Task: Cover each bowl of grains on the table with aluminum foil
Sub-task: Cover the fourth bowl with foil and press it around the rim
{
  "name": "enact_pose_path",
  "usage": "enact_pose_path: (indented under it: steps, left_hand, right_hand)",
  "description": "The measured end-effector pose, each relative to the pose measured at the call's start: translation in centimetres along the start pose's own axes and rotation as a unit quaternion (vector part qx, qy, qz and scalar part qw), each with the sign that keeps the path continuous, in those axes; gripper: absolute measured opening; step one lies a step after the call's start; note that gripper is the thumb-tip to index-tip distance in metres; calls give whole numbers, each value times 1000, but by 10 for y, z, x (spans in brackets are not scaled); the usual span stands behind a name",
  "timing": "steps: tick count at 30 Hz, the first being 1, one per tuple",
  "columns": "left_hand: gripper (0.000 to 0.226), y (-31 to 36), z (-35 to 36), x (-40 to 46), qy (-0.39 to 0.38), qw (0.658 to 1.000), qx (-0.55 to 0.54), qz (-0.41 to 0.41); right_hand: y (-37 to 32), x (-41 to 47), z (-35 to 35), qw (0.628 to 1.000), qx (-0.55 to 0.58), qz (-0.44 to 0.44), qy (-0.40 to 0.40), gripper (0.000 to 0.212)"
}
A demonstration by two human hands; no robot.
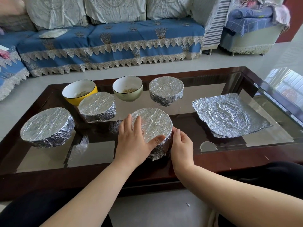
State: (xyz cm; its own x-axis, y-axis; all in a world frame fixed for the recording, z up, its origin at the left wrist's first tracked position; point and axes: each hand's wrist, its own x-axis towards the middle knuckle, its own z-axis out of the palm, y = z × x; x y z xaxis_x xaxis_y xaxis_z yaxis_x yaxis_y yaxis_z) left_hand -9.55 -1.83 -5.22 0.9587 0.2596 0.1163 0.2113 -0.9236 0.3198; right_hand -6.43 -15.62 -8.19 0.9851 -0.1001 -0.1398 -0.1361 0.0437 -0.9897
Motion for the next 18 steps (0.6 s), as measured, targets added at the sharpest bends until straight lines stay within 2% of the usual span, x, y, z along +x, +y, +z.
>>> enact_pose_path:
  steps: [5, 9, 11, 16, 18]
  left_hand:
    - [139, 1, -3, 0, -23, 1000, 15, -3]
    - [147, 1, -3, 1, -21, 999, 21, -11]
    - [148, 2, -3, 0, -29, 999, 14, -22]
    - [119, 7, -15, -5, -74, 994, -68, -45]
    - [113, 6, -21, -8, -78, 989, -110, -52]
  right_hand:
    - [2, -9, -1, 998, 14, -32, -51, 33]
    - [1, -13, -1, 991, -19, -70, -108, 48]
    - [-4, -9, -1, 989, -49, -84, -115, 30]
    - [-18, 20, -3, 980, -122, -92, -132, 20]
    - [-21, 33, -6, 974, -150, -84, -148, 26]
